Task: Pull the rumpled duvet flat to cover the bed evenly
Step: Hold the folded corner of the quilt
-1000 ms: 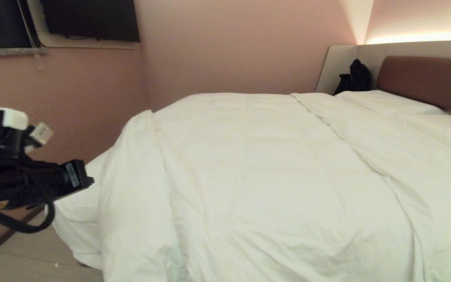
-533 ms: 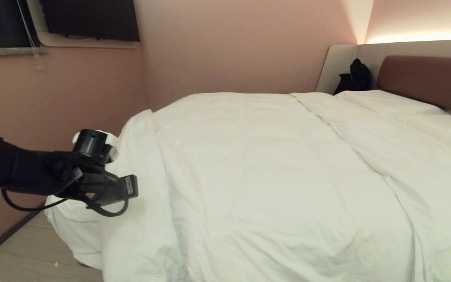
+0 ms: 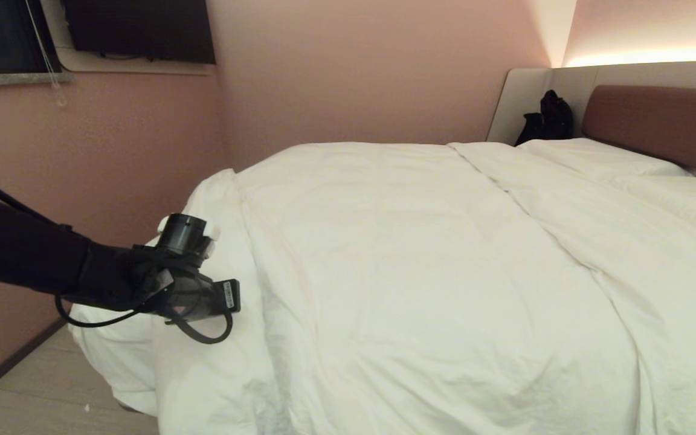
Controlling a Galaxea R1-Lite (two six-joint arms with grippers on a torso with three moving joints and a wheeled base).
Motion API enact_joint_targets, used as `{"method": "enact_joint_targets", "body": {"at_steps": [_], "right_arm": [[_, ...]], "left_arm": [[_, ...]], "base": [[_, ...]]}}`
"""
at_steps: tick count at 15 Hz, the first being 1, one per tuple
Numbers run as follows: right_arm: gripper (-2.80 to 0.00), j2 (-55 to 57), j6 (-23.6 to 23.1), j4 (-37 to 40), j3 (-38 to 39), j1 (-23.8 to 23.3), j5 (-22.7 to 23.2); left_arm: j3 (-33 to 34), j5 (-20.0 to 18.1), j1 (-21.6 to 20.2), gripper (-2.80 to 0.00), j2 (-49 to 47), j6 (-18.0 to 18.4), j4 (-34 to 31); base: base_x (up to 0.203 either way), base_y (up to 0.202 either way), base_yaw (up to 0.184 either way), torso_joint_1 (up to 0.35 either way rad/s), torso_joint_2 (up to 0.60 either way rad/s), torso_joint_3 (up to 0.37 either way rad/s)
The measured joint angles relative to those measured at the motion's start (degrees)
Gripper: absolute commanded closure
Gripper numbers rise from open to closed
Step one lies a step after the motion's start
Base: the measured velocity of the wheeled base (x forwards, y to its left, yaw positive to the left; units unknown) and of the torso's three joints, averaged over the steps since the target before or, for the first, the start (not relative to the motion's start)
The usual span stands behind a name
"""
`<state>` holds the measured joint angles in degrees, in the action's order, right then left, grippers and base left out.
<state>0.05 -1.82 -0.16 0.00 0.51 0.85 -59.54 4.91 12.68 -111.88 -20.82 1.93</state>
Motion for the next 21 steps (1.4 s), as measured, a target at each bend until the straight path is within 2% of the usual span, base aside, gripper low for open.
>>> {"method": "enact_joint_targets", "body": {"at_steps": [4,7,10,14,18,21], "right_arm": [[0.0,0.0,0.0,0.0,0.0,0.0,0.0],[0.0,-0.02,0.02,-0.02,0.0,0.0,0.0],[0.0,-0.02,0.0,0.0,0.0,0.0,0.0],[0.0,-0.02,0.01,0.02,0.0,0.0,0.02],[0.0,-0.02,0.02,0.0,0.0,0.0,0.01],[0.0,-0.02,0.0,0.01,0.0,0.0,0.01]], "left_arm": [[-0.44,0.61,0.96,-2.8,-1.77,1.88,0.67],[-1.17,3.81,1.05,-2.8,-4.1,4.66,1.67],[-1.34,5.28,1.12,-2.8,-5.93,7.85,4.17],[-1.38,7.74,1.98,-2.8,-7.4,11.13,4.38],[-1.85,7.85,2.61,-2.8,-9.1,13.78,4.38],[-2.52,7.93,2.69,-2.8,-11.07,14.38,4.41]], "base": [[0.0,0.0,0.0,0.0,0.0,0.0],[0.0,0.0,0.0,0.0,0.0,0.0],[0.0,0.0,0.0,0.0,0.0,0.0],[0.0,0.0,0.0,0.0,0.0,0.0],[0.0,0.0,0.0,0.0,0.0,0.0],[0.0,0.0,0.0,0.0,0.0,0.0]]}}
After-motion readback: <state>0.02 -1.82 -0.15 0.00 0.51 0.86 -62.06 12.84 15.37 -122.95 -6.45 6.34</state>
